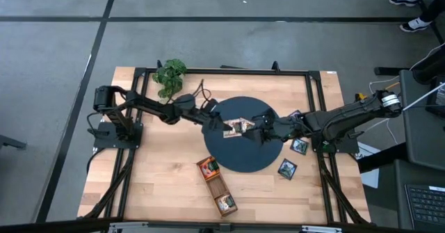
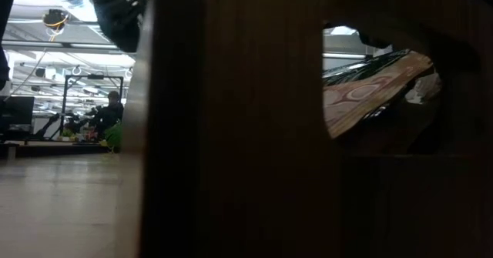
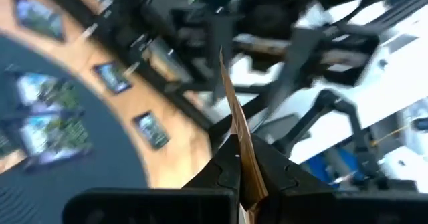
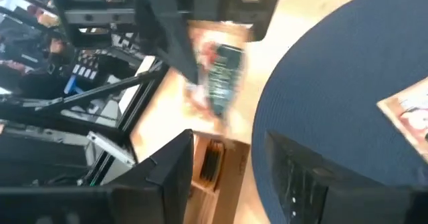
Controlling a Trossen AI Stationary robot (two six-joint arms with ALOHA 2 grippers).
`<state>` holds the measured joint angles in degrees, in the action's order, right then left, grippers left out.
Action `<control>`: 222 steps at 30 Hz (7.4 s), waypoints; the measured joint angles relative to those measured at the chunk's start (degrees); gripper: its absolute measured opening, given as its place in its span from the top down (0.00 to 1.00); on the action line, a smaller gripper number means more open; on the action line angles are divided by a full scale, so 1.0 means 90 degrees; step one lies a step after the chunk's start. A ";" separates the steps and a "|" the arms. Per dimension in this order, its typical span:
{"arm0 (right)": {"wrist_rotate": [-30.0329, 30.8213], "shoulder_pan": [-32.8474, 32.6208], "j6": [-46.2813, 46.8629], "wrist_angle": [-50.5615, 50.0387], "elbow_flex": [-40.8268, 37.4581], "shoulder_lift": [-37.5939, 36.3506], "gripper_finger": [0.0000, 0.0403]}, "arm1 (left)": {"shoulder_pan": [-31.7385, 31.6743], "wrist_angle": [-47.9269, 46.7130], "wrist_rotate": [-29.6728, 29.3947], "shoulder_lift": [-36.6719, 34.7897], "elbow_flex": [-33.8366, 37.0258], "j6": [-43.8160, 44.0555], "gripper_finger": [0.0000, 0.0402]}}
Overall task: Pick & Place Tea
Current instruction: Put the brown tea bag into the right section of the wooden organizer
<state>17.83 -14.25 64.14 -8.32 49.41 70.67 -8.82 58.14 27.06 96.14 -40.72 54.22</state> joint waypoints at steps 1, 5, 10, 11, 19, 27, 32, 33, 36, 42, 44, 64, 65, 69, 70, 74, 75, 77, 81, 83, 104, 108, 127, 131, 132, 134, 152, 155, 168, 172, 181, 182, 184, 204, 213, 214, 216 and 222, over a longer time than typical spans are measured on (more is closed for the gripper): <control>0.0066 0.0022 -0.0018 0.0014 0.0000 0.0002 0.54 | 0.0011 0.0226 -0.0090 -0.0002 0.0051 0.0075 0.98; 0.0118 0.0121 -0.0141 0.0247 0.0000 0.0002 0.54 | 0.0061 0.0718 -0.0459 -0.0005 0.0138 0.0183 0.98; 0.0136 0.0261 -0.0481 0.0798 0.0000 0.0002 0.58 | 0.0058 0.0769 -0.0553 -0.0007 0.0138 0.0184 0.98; 0.0129 0.0292 -0.0503 0.0884 0.0000 0.0002 0.60 | 0.0058 0.0771 -0.0586 -0.0007 0.0138 0.0181 0.98; 0.0131 0.0406 -0.0489 0.0952 0.0000 0.0002 0.82 | 0.0058 0.1235 -0.0819 -0.0007 0.0135 0.0227 0.98; 0.0123 0.0404 -0.0633 0.1084 0.0000 0.0002 0.98 | 0.0058 0.1201 -0.0847 -0.0007 0.0133 0.0244 0.96; -0.0088 0.0375 -0.0269 0.1198 -0.0002 0.0002 0.99 | -0.0071 0.1158 -0.0330 -0.0007 0.0133 0.0242 0.91; -0.0150 0.0328 -0.0116 0.1203 -0.0002 0.0002 0.99 | -0.0114 0.1137 -0.0110 -0.0007 0.0133 0.0242 0.89; -0.0217 0.0105 0.0262 0.1201 -0.0001 0.0005 0.99 | -0.0232 0.1136 0.0548 -0.0007 0.0133 0.0246 0.85; -0.0189 -0.0471 0.1076 0.1198 -0.0002 0.0005 0.99 | -0.0333 0.1133 0.1594 -0.0007 0.0133 0.0363 0.78; -0.0014 -0.0696 0.1344 0.1199 -0.0002 0.0005 0.99 | -0.0323 0.1133 0.1638 -0.0007 0.0133 0.0411 0.77; -0.1049 -0.1888 0.3222 -0.0387 0.2356 0.2153 1.00 | 0.1444 -0.4379 -0.1761 -0.2042 0.0113 -0.2719 0.94; -0.1054 -0.1941 0.3363 -0.0387 0.2420 0.2256 1.00 | 0.1598 -0.4697 -0.2069 -0.2216 0.0113 -0.2854 0.95; -0.1155 -0.2186 0.3858 -0.0385 0.2649 0.2823 1.00 | 0.2186 -0.5512 -0.2884 -0.2725 0.0113 -0.3327 0.95; -0.1195 -0.2248 0.3963 -0.0364 0.2698 0.2983 1.00 | 0.2304 -0.5659 -0.2968 -0.2791 0.0113 -0.3387 0.95; -0.1290 -0.2457 0.4210 -0.0293 0.2856 0.3502 1.00 | 0.2720 -0.5965 -0.3045 -0.2849 0.0113 -0.3394 0.95; -0.1285 -0.2490 0.4267 -0.0300 0.2882 0.3596 1.00 | 0.2819 -0.6026 -0.3049 -0.2849 0.0113 -0.3394 0.95; -0.1222 -0.2537 0.4381 -0.0399 0.2885 0.3729 1.00 | 0.2983 -0.6106 -0.3070 -0.2834 0.0113 -0.3389 0.95; -0.1116 -0.2542 0.4512 -0.0521 0.2886 0.3976 1.00 | 0.3218 -0.6248 -0.3249 -0.2813 0.0113 -0.3321 0.96; -0.1072 -0.2540 0.4517 -0.0526 0.2885 0.4076 1.00 | 0.3297 -0.6295 -0.3395 -0.2815 0.0113 -0.3309 0.96; -0.0646 -0.2491 0.4502 -0.0889 0.2885 0.4316 0.99 | 0.3422 -0.6296 -0.3334 -0.2812 0.0113 -0.3326 0.96; -0.0754 -0.2539 0.4481 -0.0586 0.2885 0.4316 0.99 | 0.3422 -0.6296 -0.3334 -0.2812 0.0113 -0.3326 0.96; -0.0482 -0.2673 0.4515 -0.0440 0.2885 0.4316 0.89 | 0.3422 -0.6296 -0.3334 -0.2812 0.0113 -0.3277 0.96; -0.0481 -0.2673 0.4515 -0.0476 0.2885 0.4316 0.89 | 0.3422 -0.6296 -0.3334 -0.2812 0.0113 -0.3277 0.96; -0.0481 -0.2673 0.4517 -0.0491 0.2885 0.4316 0.89 | 0.3422 -0.6296 -0.3330 -0.2812 0.0113 -0.3277 0.96; -0.0481 -0.2673 0.4516 -0.0497 0.2885 0.4316 0.89 | 0.3422 -0.6296 -0.3259 -0.2812 0.0113 -0.3277 0.96; 0.1217 -0.2728 0.4343 -0.2321 0.2476 0.2704 0.84 | 0.2723 -0.6546 -0.2664 -0.2615 -0.0079 -0.2715 0.90; 0.0836 -0.2558 0.4344 -0.2337 0.1948 0.2367 0.87 | 0.2263 -0.6531 -0.2102 -0.2338 -0.0239 -0.2677 0.91; 0.0294 -0.1850 0.4490 0.0240 -0.1188 0.1006 0.91 | 0.1237 -0.8097 -0.2269 -0.0448 -0.2774 -0.4345 0.97; 0.0698 -0.1454 0.4271 -0.0258 -0.1297 0.0934 0.91 | 0.0993 -0.8321 -0.2404 0.0225 -0.3617 -0.4659 0.99; 0.0775 -0.0323 0.3030 -0.1069 -0.1293 0.0930 0.91 | 0.0184 -0.8736 -0.2134 0.1585 -0.4819 -0.3937 1.00; 0.0712 -0.0179 0.2760 -0.1056 -0.1287 0.0933 0.90 | 0.0098 -0.8768 -0.1975 0.1718 -0.4857 -0.3773 0.99; 0.0529 0.0090 0.2201 -0.1029 -0.1287 0.0928 0.87 | -0.0035 -0.8718 -0.1784 0.1964 -0.4892 -0.3528 0.99; -0.0301 0.1597 0.0960 -0.0626 -0.1287 0.0969 0.52 | -0.0272 -0.9011 -0.1677 0.2917 -0.4889 -0.3324 1.00; -0.0820 0.1850 0.0937 -0.0256 -0.1281 0.1485 0.52 | -0.0270 -0.8970 -0.1686 0.3043 -0.4887 -0.3385 0.99; -0.0827 0.1855 0.0924 -0.0256 -0.1282 0.1552 0.52 | -0.0270 -0.8982 -0.1699 0.3043 -0.4887 -0.3386 0.99; -0.0831 0.1885 0.0929 -0.0160 -0.1282 0.1655 0.52 | -0.0265 -0.8982 -0.1724 0.3066 -0.4895 -0.3385 0.99; -0.0833 0.2008 0.0957 -0.0161 -0.1282 0.1775 0.52 | -0.0265 -0.9011 -0.1781 0.3070 -0.4899 -0.3384 0.99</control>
<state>10.33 3.83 72.76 -9.77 37.87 86.65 -11.20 -22.96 11.03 123.76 -84.82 23.77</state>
